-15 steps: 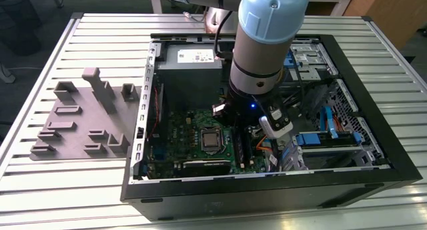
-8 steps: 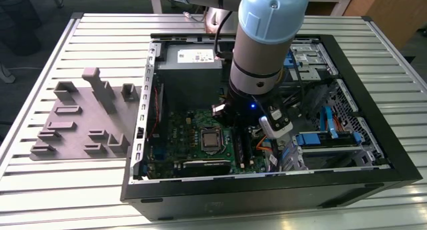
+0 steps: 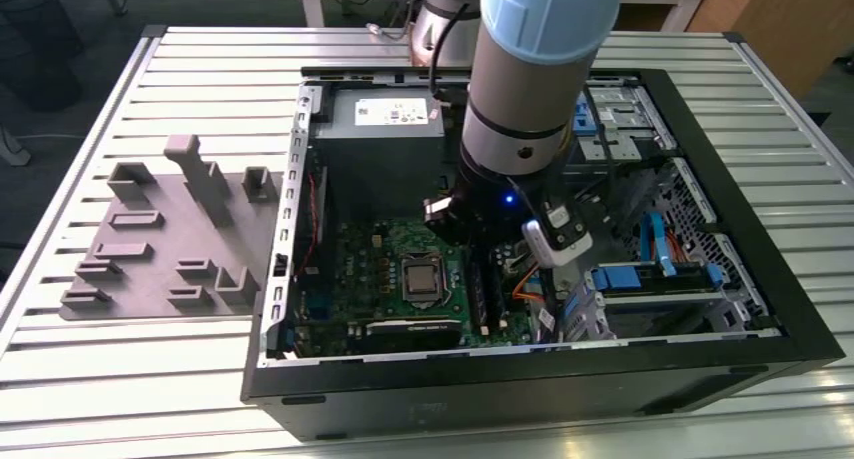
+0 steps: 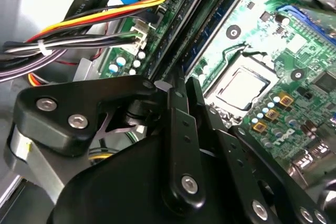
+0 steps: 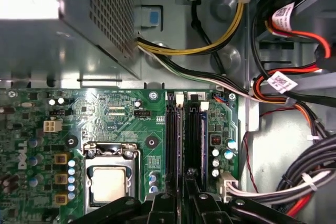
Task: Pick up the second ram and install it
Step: 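Press down the second ram until it locks into place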
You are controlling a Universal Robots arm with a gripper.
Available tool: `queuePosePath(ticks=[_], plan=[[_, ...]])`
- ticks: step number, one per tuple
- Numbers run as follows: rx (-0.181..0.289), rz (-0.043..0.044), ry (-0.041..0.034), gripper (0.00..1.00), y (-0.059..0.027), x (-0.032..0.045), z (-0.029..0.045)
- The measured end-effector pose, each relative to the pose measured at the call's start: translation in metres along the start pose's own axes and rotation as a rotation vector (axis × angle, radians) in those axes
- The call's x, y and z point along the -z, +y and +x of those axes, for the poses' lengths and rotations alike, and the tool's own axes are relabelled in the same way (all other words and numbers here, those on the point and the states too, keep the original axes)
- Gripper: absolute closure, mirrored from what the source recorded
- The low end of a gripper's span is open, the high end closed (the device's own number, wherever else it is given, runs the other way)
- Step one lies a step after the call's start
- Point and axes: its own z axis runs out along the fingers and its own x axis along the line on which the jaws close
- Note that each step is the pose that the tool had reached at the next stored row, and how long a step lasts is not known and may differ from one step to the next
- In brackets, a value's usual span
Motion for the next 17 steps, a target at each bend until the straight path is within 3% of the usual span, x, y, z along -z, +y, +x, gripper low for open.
queuePosePath(ticks=[7, 10, 12, 17], plan=[[0.000, 0.0001, 0.0038, 0.79, 0.0002, 0.0095, 0.0000], [0.000, -0.0003, 0.0039, 0.80, 0.0003, 0.0096, 0.0000], [0.000, -0.0001, 0.0039, 0.89, 0.0002, 0.0097, 0.0000], [0.000, 0.0001, 0.0040, 0.89, 0.0002, 0.0097, 0.0000]])
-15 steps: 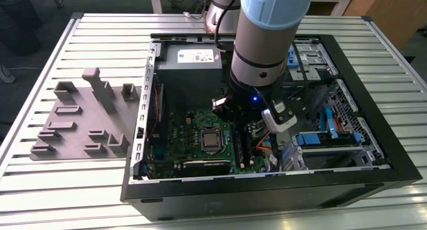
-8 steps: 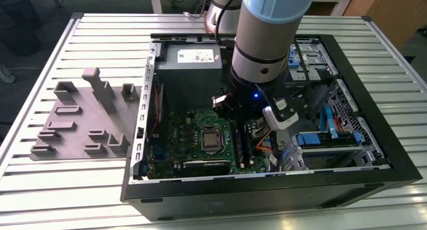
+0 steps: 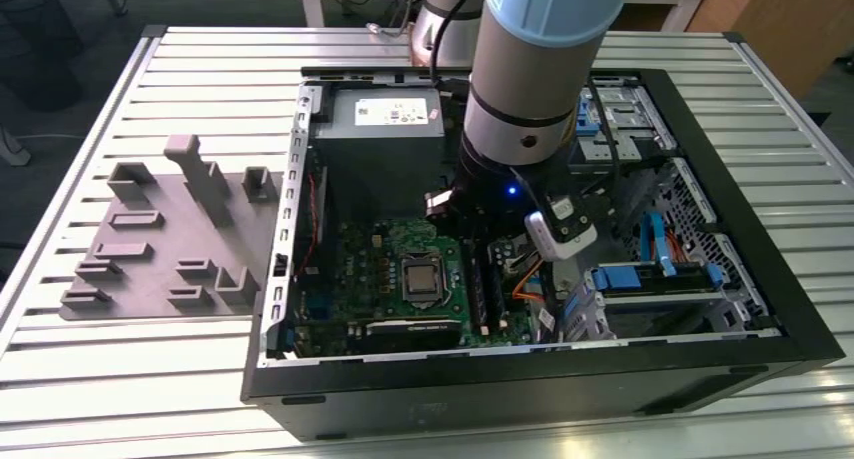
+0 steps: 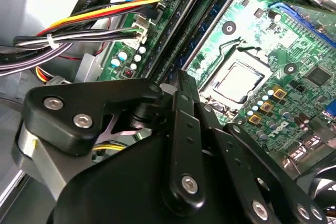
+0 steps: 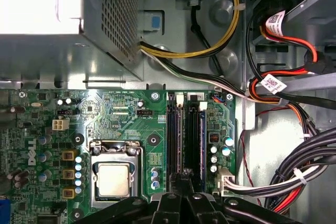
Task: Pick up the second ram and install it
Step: 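Press down the second ram until it locks into place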
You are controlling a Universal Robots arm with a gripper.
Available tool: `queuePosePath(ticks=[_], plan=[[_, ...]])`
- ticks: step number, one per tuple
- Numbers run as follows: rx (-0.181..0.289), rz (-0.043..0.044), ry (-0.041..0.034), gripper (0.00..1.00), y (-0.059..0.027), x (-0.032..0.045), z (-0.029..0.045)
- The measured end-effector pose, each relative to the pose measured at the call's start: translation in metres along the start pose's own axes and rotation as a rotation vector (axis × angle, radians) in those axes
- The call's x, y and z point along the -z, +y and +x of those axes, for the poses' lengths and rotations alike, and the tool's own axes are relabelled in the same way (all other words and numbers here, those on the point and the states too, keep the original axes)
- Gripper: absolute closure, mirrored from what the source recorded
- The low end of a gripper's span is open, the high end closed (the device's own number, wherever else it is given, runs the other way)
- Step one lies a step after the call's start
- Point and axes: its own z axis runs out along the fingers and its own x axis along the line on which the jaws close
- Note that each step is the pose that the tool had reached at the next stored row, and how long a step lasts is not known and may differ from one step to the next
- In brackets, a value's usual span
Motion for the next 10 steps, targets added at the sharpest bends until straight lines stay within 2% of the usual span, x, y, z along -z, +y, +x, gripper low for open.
queuePosePath(ticks=[10], plan=[[0.000, -0.0001, 0.0005, 0.89, -0.0003, -0.0095, -0.0001]])
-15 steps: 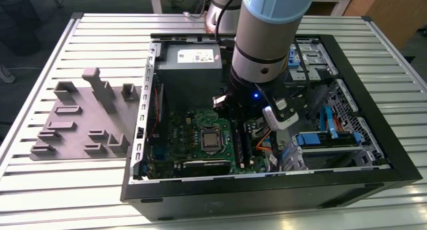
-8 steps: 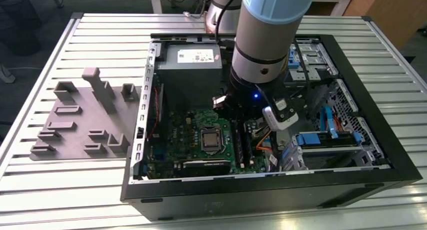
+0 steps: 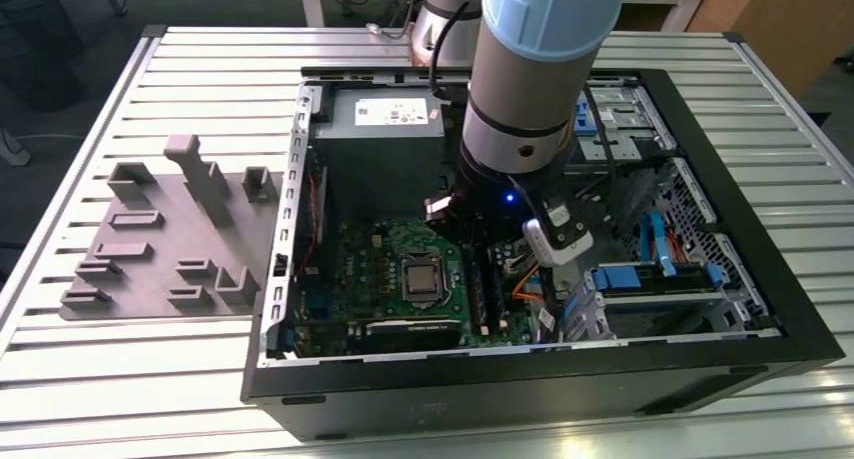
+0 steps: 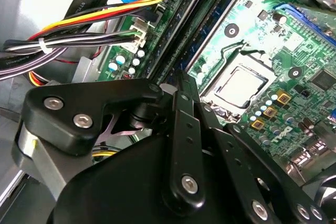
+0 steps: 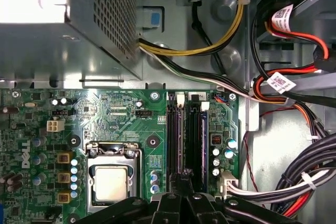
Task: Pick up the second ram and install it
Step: 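Press down the second ram until it locks into place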
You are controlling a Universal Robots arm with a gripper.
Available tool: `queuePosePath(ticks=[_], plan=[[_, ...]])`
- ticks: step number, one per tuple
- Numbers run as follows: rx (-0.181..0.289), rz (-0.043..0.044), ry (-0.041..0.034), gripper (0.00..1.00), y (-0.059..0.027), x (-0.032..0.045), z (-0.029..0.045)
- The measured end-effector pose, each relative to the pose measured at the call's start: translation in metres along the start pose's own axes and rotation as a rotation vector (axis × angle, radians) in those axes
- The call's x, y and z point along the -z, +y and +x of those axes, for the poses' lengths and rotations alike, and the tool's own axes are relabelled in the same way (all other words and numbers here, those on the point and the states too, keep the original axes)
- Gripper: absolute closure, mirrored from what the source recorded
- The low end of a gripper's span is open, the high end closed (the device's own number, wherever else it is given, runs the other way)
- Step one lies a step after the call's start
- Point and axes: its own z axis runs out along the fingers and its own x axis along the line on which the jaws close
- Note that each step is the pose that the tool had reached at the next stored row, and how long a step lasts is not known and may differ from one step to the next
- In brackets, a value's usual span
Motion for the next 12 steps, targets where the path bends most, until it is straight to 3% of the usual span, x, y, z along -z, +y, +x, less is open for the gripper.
queuePosePath(ticks=[12], plan=[[0.000, 0.0014, 0.0011, 0.89, -0.0003, -0.0081, 0.0000]])
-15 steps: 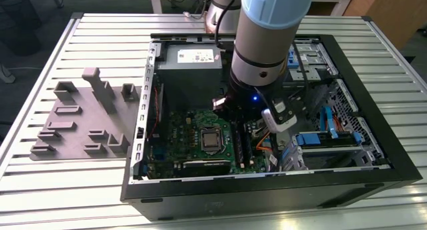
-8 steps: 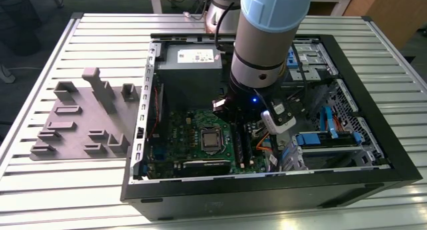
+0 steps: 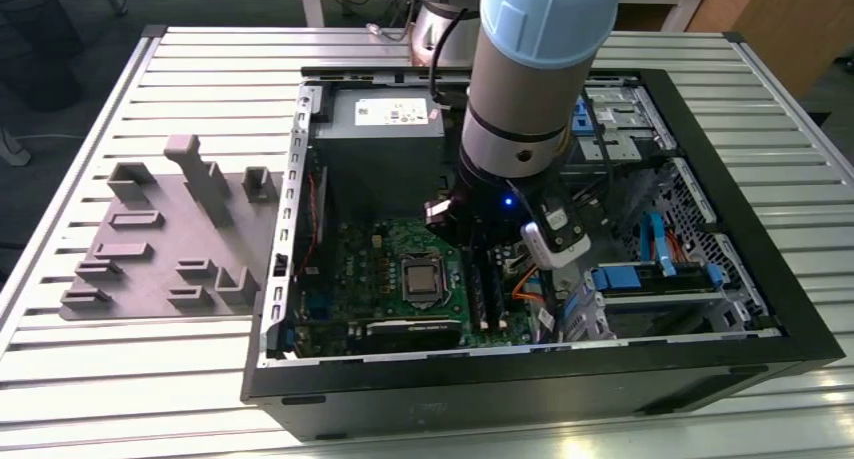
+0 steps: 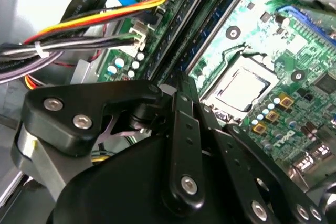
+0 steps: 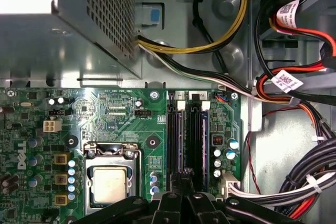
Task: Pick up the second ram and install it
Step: 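Press down the second ram until it locks into place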
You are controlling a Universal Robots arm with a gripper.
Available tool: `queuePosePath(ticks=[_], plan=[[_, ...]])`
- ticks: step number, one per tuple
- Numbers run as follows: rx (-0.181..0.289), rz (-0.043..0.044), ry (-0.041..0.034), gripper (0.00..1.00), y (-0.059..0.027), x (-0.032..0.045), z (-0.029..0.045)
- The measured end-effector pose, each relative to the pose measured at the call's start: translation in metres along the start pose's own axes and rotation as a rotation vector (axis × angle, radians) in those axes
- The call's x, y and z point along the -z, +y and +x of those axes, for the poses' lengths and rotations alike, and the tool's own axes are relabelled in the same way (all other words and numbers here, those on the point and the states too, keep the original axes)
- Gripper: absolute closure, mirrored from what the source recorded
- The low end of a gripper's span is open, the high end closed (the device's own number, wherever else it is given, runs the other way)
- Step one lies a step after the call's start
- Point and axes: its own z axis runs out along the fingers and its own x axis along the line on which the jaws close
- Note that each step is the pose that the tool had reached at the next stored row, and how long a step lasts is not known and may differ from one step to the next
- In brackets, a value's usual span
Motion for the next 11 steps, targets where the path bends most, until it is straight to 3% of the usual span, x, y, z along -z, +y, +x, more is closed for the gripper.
queuePosePath(ticks=[5, 11], plan=[[0.000, -0.0020, -0.0006, 0.89, 0.0004, 0.0016, -0.0001], [0.000, -0.0016, -0.0004, 0.89, 0.0006, 0.0168, 0.0001]])
